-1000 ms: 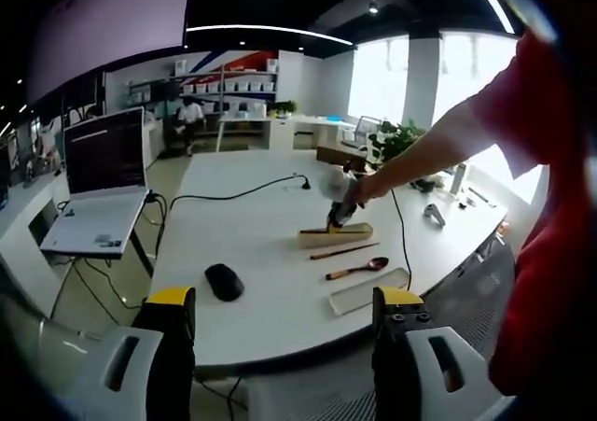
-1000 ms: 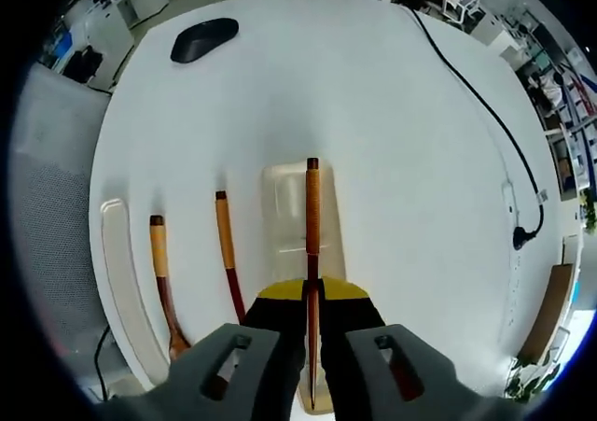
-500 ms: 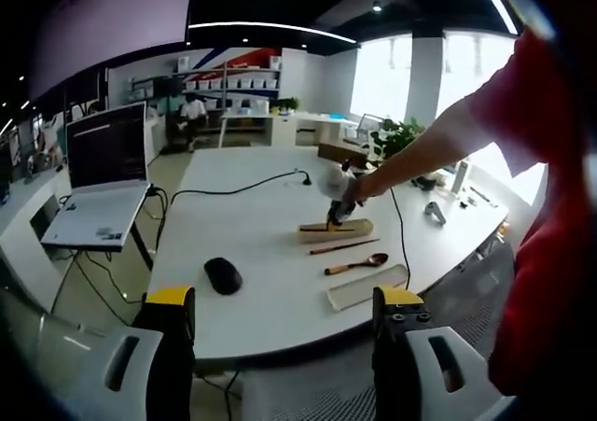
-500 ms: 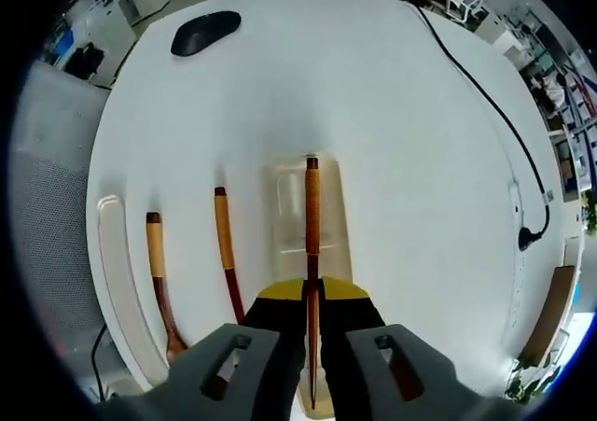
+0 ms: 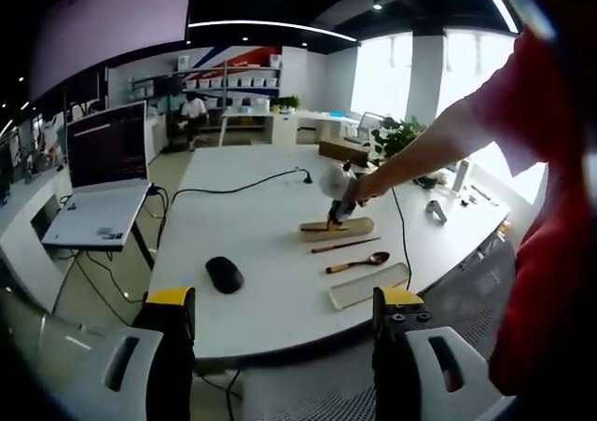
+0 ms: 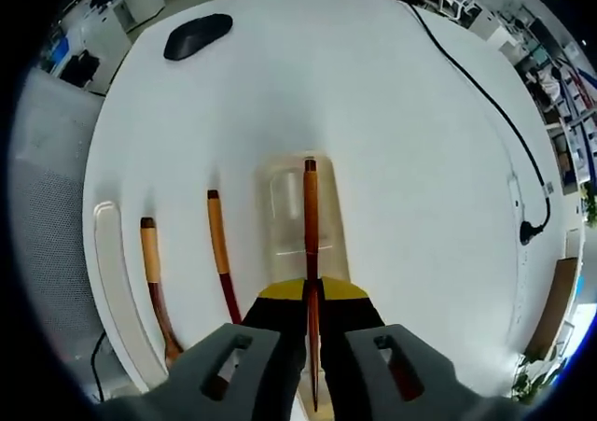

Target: Arrange the utensils inside the cutlery case until each visible utensil rests in its matching compartment.

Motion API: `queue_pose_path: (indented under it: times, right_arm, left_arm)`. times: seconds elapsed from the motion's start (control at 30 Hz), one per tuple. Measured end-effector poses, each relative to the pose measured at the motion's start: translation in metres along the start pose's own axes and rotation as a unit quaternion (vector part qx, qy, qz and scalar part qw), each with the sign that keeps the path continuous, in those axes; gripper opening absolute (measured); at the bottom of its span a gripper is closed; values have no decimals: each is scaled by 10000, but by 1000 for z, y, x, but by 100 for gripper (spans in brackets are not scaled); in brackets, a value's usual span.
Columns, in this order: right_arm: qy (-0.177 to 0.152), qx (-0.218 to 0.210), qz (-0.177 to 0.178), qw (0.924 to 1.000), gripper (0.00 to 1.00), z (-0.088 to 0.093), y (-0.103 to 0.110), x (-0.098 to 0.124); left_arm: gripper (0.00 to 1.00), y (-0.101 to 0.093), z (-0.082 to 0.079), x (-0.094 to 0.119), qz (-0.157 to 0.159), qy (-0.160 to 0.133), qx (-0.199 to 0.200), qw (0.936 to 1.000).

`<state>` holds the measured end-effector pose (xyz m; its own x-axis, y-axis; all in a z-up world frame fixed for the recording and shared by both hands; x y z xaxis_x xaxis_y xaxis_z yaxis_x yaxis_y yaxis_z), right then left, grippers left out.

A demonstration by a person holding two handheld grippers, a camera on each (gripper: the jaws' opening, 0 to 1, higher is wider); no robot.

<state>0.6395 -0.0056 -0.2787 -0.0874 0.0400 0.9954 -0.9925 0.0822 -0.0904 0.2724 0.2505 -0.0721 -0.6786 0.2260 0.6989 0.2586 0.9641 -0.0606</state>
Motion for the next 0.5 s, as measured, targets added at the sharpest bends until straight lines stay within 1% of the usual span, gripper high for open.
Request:
queue_pose_path:
  times: [0.07,0.23,0.5]
  right_arm:
    - [3,12,20,10000,0,0,-3,-3]
    - [0,15,40,10000,0,1,-2,-5]
    - [27,-63,88,9999,0,3,-3,-3]
  left_arm:
    - [80,0,0,0,-2,8,-8,10000]
    - [80,0,0,0,-10,8,0,10000]
    - [80,-1,-2,-2,6,7,-11,10000]
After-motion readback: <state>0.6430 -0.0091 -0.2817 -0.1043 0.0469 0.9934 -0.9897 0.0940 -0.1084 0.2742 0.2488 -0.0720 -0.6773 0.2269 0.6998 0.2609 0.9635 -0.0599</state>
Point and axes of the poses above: the point that each gripper's makers call its tool centre point, and the gripper's own axes: x roughly backward along the fingers, y roughly to its left, z roughly out of its underside, the point moved 8 cm from there along x, roughly backward along the fingers, and after that the axes turned 14 degrees about y, right-handed, at the moved point
